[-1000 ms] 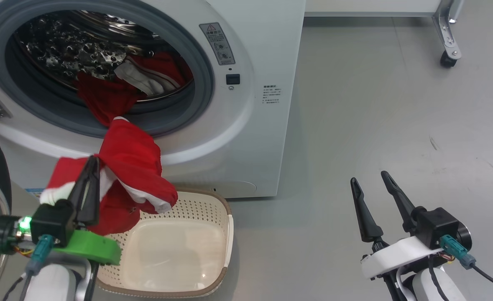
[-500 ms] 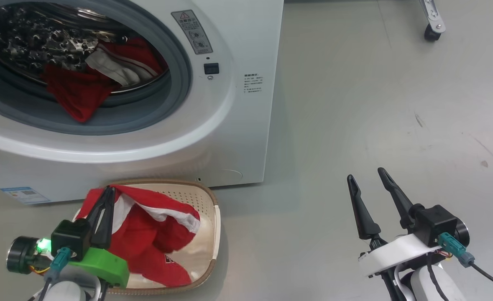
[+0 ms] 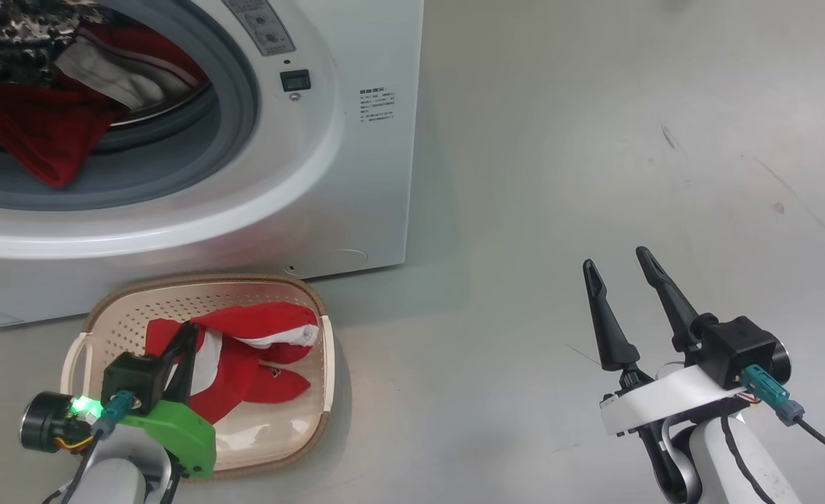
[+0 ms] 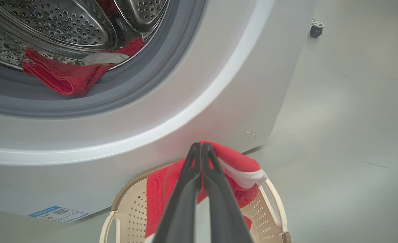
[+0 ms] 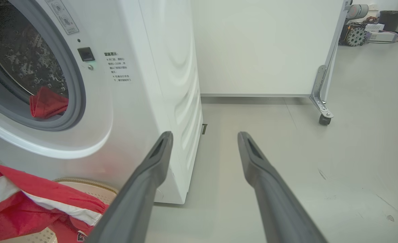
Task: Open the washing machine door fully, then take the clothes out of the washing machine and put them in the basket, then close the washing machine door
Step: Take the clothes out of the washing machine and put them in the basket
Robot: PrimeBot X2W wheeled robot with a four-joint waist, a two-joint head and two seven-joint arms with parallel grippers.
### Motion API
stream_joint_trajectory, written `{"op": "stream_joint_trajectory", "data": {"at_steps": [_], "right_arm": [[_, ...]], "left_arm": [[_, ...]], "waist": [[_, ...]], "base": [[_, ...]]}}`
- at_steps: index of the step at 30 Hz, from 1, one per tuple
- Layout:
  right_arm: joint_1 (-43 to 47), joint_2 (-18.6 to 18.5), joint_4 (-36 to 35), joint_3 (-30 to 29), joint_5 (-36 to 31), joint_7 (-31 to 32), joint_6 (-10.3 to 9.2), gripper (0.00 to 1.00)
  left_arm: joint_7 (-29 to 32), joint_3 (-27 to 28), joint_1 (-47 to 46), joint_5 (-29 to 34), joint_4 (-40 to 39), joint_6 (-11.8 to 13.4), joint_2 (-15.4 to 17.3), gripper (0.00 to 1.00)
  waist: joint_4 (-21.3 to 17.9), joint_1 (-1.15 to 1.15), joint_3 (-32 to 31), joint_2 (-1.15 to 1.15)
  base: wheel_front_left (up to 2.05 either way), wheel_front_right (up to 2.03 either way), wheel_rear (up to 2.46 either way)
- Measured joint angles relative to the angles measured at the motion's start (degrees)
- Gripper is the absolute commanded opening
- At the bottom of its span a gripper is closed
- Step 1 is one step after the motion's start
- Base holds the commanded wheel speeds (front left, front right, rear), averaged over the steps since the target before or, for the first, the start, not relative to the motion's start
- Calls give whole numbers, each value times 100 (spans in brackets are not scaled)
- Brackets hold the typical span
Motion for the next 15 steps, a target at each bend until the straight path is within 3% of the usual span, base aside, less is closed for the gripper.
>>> {"op": "stream_joint_trajectory", "data": {"at_steps": [15], "right_arm": [[-225, 3, -133, -132, 1, 0, -1, 100]], "left_arm": [[344, 285, -736, -197, 1089, 18, 4, 0]], "waist": [[-435, 0, 711, 0]], "base": [[0, 0, 0]]}}
